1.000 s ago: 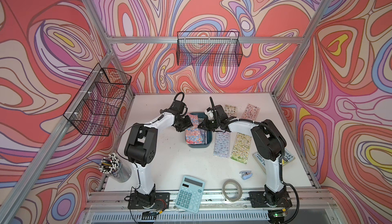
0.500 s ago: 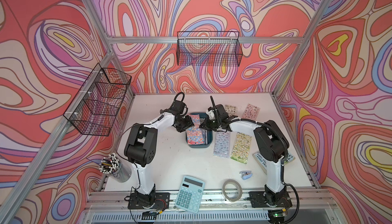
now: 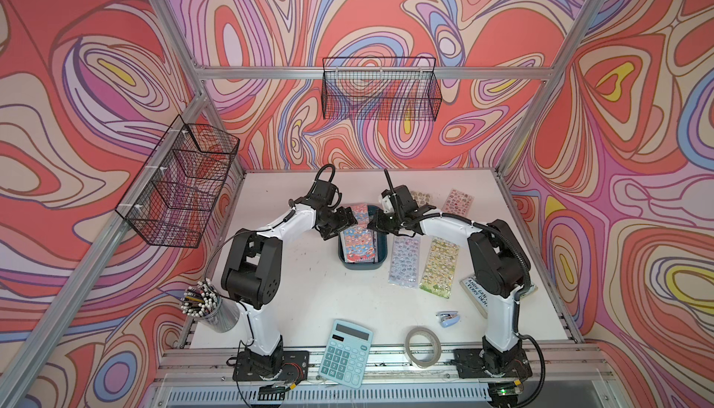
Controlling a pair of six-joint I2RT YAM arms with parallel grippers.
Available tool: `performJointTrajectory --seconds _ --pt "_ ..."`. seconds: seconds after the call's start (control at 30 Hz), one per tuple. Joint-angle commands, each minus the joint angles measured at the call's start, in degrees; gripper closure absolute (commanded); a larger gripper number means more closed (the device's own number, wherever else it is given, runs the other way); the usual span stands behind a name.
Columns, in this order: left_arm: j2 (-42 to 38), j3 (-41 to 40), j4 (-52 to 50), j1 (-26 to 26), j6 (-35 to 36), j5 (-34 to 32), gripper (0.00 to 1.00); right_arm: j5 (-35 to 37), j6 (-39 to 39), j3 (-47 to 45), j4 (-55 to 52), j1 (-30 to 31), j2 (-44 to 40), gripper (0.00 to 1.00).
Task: Take the stickers out of the storage box
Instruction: Pick up the sticker from the storage box.
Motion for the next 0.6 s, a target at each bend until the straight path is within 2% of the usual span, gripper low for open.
performJointTrajectory --seconds 0.0,0.3,0.57 --pt "-1.62 0.2 -1.53 -0.18 -0.49 -0.87 0.13 3.97 -2.03 0.63 -3.48 -0.36 -2.63 1.0" --pt "-2.4 0.48 -1.65 -0.2 -0.16 -1.12 0.12 5.54 -2.92 0.5 -4.29 -0.91 -5.0 1.0" --pt "-8.21 0.44 -0.75 0.29 0.7 -3.22 0.12 1.67 -3.86 0.52 -0.46 -1.24 -7.96 1.0"
